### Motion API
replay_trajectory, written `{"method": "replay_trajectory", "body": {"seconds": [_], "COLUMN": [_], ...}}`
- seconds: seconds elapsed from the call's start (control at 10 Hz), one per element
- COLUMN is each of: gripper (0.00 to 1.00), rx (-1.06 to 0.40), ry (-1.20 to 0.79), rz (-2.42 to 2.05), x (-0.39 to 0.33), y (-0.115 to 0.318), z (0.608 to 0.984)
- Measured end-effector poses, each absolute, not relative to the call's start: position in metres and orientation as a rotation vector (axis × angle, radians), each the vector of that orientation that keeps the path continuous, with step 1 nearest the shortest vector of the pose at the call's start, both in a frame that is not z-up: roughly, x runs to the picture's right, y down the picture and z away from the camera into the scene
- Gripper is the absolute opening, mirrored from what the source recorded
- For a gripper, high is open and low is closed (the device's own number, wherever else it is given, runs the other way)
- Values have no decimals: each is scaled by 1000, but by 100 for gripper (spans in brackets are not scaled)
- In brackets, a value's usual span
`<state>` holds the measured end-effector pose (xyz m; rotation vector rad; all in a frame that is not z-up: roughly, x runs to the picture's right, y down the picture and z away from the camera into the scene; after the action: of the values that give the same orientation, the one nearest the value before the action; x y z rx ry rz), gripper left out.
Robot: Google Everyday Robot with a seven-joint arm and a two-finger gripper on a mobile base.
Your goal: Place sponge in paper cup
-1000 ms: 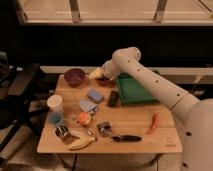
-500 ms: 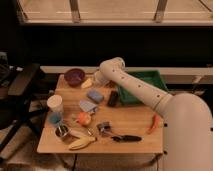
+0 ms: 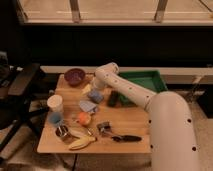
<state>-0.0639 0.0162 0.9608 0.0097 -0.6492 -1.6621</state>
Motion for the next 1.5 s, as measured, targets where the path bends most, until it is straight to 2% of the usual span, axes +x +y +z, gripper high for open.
{"method": "replay_trajectory", "body": {"seconds": [0.5, 1.1, 1.2, 1.3, 1.5], "gripper": [78, 21, 9, 2, 0], "rx": [-48, -75, -76, -77, -77], "ry": [-652, -696, -697, -698, -698], "rz": [-1687, -1692, -1692, -1693, -1693], "x": [-65, -67, -67, -67, -67], "y": [23, 30, 30, 30, 31], "z": [983, 987, 986, 986, 986]}}
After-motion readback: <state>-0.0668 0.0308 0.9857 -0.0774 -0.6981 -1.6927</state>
